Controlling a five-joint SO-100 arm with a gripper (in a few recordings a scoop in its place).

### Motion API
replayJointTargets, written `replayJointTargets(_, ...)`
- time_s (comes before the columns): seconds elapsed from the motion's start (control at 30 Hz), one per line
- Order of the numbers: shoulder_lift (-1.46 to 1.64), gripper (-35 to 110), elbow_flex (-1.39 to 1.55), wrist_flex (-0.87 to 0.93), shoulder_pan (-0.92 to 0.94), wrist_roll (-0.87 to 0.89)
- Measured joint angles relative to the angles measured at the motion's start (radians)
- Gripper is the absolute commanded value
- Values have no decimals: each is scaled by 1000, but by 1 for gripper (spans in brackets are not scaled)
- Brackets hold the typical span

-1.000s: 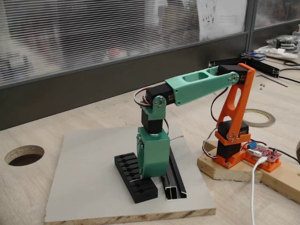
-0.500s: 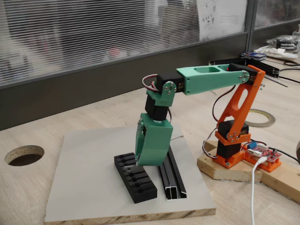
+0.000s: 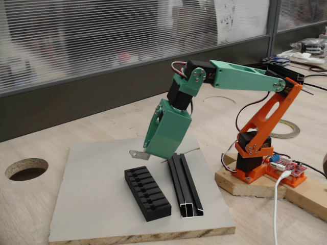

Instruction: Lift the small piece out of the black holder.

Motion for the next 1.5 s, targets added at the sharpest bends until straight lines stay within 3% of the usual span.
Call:
replayJointTargets(0.63,104,3,0,0,31,0)
replayJointTargets(1.2,198,3,0,0,245,0)
replayJointTargets(1.5,196,3,-144,0,325,0)
